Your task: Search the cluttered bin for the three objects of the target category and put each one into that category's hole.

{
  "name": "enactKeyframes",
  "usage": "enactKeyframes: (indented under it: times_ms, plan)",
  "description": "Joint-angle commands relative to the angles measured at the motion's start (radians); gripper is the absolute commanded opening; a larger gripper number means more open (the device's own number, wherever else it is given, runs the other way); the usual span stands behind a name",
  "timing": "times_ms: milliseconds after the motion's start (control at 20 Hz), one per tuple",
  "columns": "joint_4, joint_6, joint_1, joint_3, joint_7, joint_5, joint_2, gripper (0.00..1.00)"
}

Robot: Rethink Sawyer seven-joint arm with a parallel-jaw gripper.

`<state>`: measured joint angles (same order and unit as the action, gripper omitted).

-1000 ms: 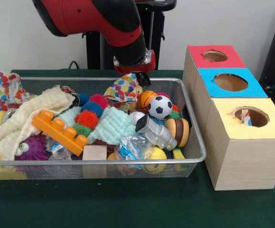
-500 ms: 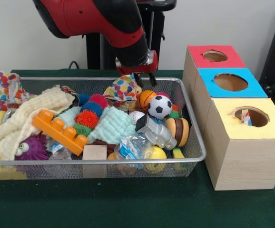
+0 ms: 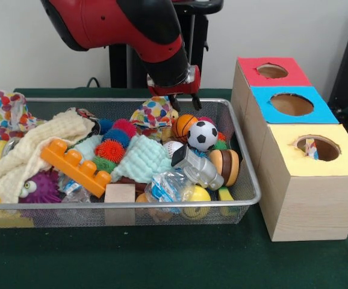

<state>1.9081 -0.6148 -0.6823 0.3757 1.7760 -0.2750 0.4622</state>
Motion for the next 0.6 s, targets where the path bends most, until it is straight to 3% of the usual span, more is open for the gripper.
enactKeyframes:
  times_ms: [50, 400, 600]
  plan:
    - [-0.132, -0.179, 0.01, 0.014, -0.087, -0.033, -0.051, 1.0]
    - [-0.129, -0.346, -0.008, 0.082, -0.08, 0.047, 0.089, 1.0]
    - [-0.129, -0.384, -0.032, 0.107, -0.09, 0.063, 0.112, 1.0]
